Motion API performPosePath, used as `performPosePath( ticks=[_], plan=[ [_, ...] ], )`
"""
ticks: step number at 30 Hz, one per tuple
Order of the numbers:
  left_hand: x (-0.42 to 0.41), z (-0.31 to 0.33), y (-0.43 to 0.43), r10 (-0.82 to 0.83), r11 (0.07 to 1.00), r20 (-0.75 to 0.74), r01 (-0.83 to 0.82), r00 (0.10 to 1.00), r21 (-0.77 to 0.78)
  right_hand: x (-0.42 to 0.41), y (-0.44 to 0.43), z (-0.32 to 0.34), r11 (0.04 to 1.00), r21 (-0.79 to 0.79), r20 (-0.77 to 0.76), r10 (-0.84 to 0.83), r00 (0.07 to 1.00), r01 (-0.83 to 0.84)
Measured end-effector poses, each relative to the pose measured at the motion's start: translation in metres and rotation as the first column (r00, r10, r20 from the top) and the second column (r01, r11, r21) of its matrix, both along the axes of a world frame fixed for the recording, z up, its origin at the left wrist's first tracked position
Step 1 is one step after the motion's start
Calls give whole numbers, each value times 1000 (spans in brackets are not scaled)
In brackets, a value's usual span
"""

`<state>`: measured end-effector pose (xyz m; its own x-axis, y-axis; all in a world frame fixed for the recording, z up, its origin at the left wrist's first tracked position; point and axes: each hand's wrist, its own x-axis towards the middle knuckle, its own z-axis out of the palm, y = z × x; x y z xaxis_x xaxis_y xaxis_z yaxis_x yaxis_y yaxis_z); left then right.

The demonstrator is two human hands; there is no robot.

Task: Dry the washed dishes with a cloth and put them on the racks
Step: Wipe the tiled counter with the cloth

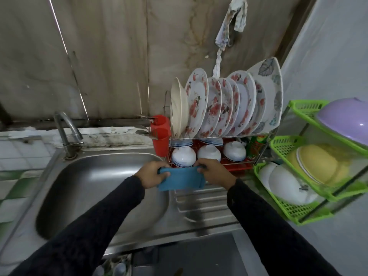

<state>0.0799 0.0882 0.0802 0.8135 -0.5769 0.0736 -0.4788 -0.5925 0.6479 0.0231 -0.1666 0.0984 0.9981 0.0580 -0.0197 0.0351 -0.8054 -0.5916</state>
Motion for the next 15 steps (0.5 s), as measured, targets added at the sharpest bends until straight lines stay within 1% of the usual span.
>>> performPosePath(
  ticks=[1, 3, 5, 6, 8, 11, 13, 15],
  plan=[
    [-5, 0, -8, 32, 999, 28, -32, 999, -25, -2, -9, -1, 1000, 1, 45, 11, 999, -11],
    [-17, -4, -20, 83, 994, 140, -72, 987, -77, -8, -21, -8, 1000, -26, 171, 22, 985, -18],
    [-36, -19, -32, 103, 990, 281, -71, 954, -122, -21, -32, -27, 999, -49, 275, 24, 961, -11],
    [-47, -31, -37, 106, 990, 325, -69, 940, -124, -30, -36, -39, 997, -76, 316, 32, 948, -8],
    [-67, -61, -41, 98, 995, 319, -85, 943, -54, -47, -43, -71, 989, -145, 363, 84, 928, -32],
    [-93, -98, -37, 30, 994, 243, -54, 970, 95, -73, -50, -108, 961, -253, 325, 192, 926, -110],
    [-106, -112, -32, -15, 989, 227, -19, 974, 146, -87, -52, -122, 949, -279, 292, 228, 929, -145],
    [-116, -117, -28, -26, 984, 262, -21, 965, 175, -96, -54, -131, 952, -267, 273, 223, 936, -149]
  ],
)
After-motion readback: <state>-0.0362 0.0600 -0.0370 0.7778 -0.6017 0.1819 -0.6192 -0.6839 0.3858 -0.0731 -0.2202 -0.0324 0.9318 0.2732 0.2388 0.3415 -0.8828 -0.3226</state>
